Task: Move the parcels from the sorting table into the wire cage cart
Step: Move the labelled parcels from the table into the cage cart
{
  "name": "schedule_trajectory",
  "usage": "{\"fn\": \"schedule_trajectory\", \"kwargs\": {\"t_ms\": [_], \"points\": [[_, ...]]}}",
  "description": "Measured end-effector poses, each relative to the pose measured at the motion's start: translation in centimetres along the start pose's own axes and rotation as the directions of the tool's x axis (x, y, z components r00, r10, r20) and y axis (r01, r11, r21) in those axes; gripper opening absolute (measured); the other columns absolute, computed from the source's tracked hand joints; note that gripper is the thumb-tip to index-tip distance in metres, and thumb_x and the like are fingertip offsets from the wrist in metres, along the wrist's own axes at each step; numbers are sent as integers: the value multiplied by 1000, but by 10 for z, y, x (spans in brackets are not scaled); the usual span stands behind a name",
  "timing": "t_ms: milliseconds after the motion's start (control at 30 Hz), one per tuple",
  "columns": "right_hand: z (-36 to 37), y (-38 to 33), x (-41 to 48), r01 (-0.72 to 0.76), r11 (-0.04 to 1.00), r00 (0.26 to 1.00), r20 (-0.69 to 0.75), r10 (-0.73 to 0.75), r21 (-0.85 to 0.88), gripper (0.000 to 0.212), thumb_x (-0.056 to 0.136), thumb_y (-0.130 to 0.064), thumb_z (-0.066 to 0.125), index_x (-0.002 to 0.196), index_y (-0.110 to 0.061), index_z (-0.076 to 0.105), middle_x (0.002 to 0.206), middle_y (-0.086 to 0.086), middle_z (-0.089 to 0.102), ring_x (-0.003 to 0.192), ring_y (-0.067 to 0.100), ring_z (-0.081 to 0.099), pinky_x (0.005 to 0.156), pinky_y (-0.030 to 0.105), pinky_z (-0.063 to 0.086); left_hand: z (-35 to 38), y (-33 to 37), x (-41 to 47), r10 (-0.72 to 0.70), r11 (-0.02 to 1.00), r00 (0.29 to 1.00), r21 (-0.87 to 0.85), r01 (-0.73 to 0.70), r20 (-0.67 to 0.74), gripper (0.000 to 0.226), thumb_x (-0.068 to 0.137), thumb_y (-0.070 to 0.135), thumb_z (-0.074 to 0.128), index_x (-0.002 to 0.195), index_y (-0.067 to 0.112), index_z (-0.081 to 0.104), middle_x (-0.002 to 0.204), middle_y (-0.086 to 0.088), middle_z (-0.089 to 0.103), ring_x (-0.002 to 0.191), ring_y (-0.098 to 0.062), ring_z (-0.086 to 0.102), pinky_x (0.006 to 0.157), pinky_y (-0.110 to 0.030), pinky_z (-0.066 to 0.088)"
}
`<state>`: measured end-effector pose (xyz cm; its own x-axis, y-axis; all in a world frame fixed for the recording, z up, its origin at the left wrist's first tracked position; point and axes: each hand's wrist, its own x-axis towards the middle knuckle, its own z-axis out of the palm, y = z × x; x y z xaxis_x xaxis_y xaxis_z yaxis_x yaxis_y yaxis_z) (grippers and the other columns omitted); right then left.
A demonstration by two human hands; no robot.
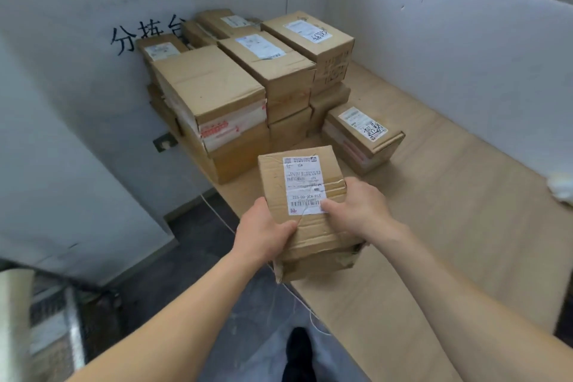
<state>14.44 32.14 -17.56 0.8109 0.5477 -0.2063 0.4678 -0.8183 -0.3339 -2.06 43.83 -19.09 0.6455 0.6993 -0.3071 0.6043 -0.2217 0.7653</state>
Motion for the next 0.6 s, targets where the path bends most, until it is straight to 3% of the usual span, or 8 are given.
{"fn": "schedule_trajectory", "kwargs": {"t_ms": [200,333,433,533,600], "points": [[48,-14,-43,15,999,995,94,-20,48,49,76,-56,69,113,-25,64,113,-2,71,107,25,64,88,37,53,-13,-54,-30,-37,996,998,81,34,43,43,80,29,75,118,22,56,121,2,64,111,-21,61,90,-33,50],[63,-11,-52,30,996,988,152,-42,78,49,77,-51,69,118,-30,55,115,-4,69,108,25,63,88,37,51,-11,-70,-33,-72,996,996,62,68,60,42,78,26,76,106,32,45,104,13,59,103,-16,60,78,-26,44],[66,-7,-47,64,988,985,148,-86,143,66,74,-51,68,134,-36,44,124,-6,65,114,25,61,88,36,49,-9,-70,-29,-78,997,996,20,77,32,47,75,29,78,108,37,45,98,22,56,92,-7,58,74,-24,43],[67,-6,-37,92,983,975,187,-122,160,95,75,-54,69,156,-30,25,143,-1,55,130,25,52,100,37,45,-8,-67,-24,-91,996,996,-17,91,-7,50,73,33,79,107,42,45,92,28,55,84,7,55,67,-16,41],[69,-6,-30,122,979,963,220,-157,165,99,77,-55,69,158,-28,20,148,3,51,134,25,48,103,38,41,-7,-64,-20,-117,993,993,-22,117,-33,51,72,36,79,108,43,45,94,29,55,85,6,55,68,-18,42]]}}
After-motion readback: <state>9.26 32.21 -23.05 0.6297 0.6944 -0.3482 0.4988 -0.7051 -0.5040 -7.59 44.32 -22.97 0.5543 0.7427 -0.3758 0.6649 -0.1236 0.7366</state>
